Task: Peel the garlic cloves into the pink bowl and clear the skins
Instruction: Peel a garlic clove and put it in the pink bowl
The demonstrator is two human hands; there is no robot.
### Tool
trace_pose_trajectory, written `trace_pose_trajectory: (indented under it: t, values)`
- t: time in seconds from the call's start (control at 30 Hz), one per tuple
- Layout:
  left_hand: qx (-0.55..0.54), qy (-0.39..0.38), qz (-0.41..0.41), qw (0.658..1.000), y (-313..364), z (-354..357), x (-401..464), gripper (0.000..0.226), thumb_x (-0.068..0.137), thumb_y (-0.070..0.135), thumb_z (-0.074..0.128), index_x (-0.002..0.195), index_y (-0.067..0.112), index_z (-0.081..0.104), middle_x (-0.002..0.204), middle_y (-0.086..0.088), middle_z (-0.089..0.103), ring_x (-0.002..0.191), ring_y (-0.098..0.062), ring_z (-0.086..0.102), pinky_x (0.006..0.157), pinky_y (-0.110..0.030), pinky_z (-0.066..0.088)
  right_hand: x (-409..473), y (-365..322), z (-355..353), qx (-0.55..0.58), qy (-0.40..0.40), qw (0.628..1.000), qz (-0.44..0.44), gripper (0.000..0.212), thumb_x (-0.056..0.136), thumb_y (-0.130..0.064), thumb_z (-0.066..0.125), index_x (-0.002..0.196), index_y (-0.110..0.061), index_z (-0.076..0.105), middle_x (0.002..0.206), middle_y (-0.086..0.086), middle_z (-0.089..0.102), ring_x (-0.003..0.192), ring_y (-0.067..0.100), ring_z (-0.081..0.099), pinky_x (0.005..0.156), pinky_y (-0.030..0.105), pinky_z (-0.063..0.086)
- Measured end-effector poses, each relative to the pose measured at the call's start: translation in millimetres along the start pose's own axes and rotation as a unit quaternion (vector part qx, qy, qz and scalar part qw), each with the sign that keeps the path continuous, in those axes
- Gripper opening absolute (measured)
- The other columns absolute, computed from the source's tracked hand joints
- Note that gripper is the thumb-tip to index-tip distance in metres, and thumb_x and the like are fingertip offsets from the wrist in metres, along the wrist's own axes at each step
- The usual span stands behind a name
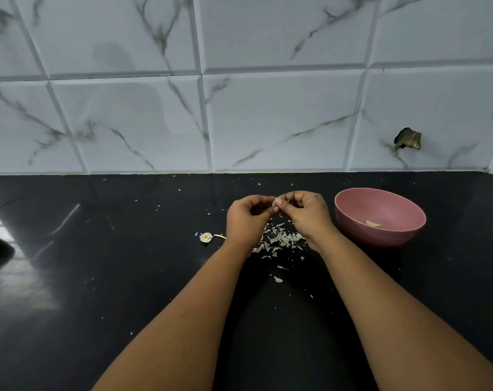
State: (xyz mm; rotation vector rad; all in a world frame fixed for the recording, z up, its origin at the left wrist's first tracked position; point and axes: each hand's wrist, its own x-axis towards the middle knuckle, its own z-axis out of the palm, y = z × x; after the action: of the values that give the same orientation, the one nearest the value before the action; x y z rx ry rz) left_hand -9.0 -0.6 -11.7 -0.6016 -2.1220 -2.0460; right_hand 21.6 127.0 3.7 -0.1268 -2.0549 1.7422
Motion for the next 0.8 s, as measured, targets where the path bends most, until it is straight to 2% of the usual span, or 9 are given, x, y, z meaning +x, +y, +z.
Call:
trace_pose_trajectory:
  t: [0.13, 0.23, 0.37, 0.5, 0.57, 0.63, 0.73, 0.8]
  values:
    - [-0.036, -0.008, -0.031, 0.999, 0.6, -5.2, 0.9, 0.015, 0.078, 0.003, 0.08, 0.089, 0.012, 0.075, 0.081, -0.005, 0.076, 0.078, -0.013, 0.072, 0.07, -0.022, 0.055, 0.0, 1.7, -1.6, 0.05, -0.054, 0.997, 0.022, 0.01, 0.091, -0.003, 0.064, 0.084, -0.005, 0.071, 0.074, 0.005, 0.069, 0.067, 0.007, 0.061, 0.066, 0.017, 0.047]
    - [-0.058, -0.028, -0.045, 0.997, 2.4, -8.3, 1.8, 0.017, 0.077, 0.001, 0.08, 0.088, 0.011, 0.071, 0.072, -0.002, 0.073, 0.069, -0.008, 0.07, 0.063, -0.018, 0.052, 2.9, 1.6, -4.6, 0.08, -0.081, 0.993, 0.037, 0.016, 0.093, -0.003, 0.06, 0.081, -0.009, 0.07, 0.072, 0.003, 0.068, 0.067, 0.008, 0.059, 0.066, 0.018, 0.048]
    - [-0.042, -0.041, -0.049, 0.997, 1.2, -9.1, 2.2, 0.017, 0.075, 0.002, 0.082, 0.082, 0.011, 0.07, 0.071, -0.004, 0.073, 0.069, -0.012, 0.07, 0.063, -0.02, 0.052, 5.0, 4.9, -4.0, -0.015, -0.089, 0.994, 0.059, 0.021, 0.098, -0.01, 0.055, 0.082, -0.015, 0.067, 0.075, -0.001, 0.067, 0.067, 0.009, 0.054, 0.068, 0.024, 0.047]
    - [-0.071, 0.002, -0.077, 0.995, -1.4, -8.4, 4.2, 0.01, 0.081, 0.002, 0.077, 0.09, 0.006, 0.073, 0.082, -0.014, 0.074, 0.078, -0.021, 0.071, 0.075, -0.032, 0.058, 3.8, 4.7, 1.9, -0.025, -0.062, 0.997, 0.027, 0.02, 0.098, -0.011, 0.055, 0.084, -0.017, 0.067, 0.082, -0.001, 0.07, 0.076, 0.01, 0.061, 0.073, 0.023, 0.051]
    - [-0.096, 0.017, -0.089, 0.991, -1.1, -7.7, 5.1, 0.008, 0.087, 0.0, 0.07, 0.094, 0.004, 0.073, 0.087, -0.016, 0.075, 0.08, -0.019, 0.072, 0.075, -0.03, 0.058, 3.6, 3.4, 2.1, -0.017, -0.046, 0.999, 0.0, 0.022, 0.098, -0.008, 0.054, 0.086, -0.021, 0.068, 0.089, 0.002, 0.071, 0.085, 0.016, 0.065, 0.08, 0.026, 0.054]
    - [-0.127, 0.017, -0.093, 0.987, 0.3, -6.8, 5.3, 0.01, 0.09, -0.003, 0.065, 0.094, 0.003, 0.072, 0.086, -0.014, 0.075, 0.078, -0.014, 0.073, 0.071, -0.023, 0.058, 4.3, 2.2, 1.1, -0.047, -0.036, 0.997, -0.047, 0.022, 0.093, -0.007, 0.061, 0.089, -0.027, 0.068, 0.093, 0.0, 0.072, 0.089, 0.014, 0.068, 0.082, 0.024, 0.054]
    - [-0.159, 0.004, -0.095, 0.983, 3.3, -5.4, 4.8, 0.011, 0.09, -0.006, 0.062, 0.094, 0.001, 0.071, 0.084, -0.011, 0.073, 0.073, -0.01, 0.072, 0.067, -0.017, 0.054, 3.2, 0.9, 0.3, -0.071, -0.028, 0.993, -0.091, 0.027, 0.084, -0.002, 0.07, 0.085, -0.029, 0.07, 0.09, 0.0, 0.074, 0.087, 0.014, 0.071, 0.08, 0.024, 0.056]
    - [-0.173, -0.004, -0.1, 0.98, 3.8, -3.9, 4.9, 0.011, 0.091, -0.004, 0.063, 0.096, 0.001, 0.071, 0.088, -0.013, 0.074, 0.079, -0.014, 0.072, 0.071, -0.02, 0.055, 3.5, 1.3, -0.7, -0.067, -0.017, 0.993, -0.096, 0.029, 0.082, -0.001, 0.071, 0.082, -0.03, 0.07, 0.087, 0.0, 0.074, 0.085, 0.015, 0.071, 0.079, 0.024, 0.056]
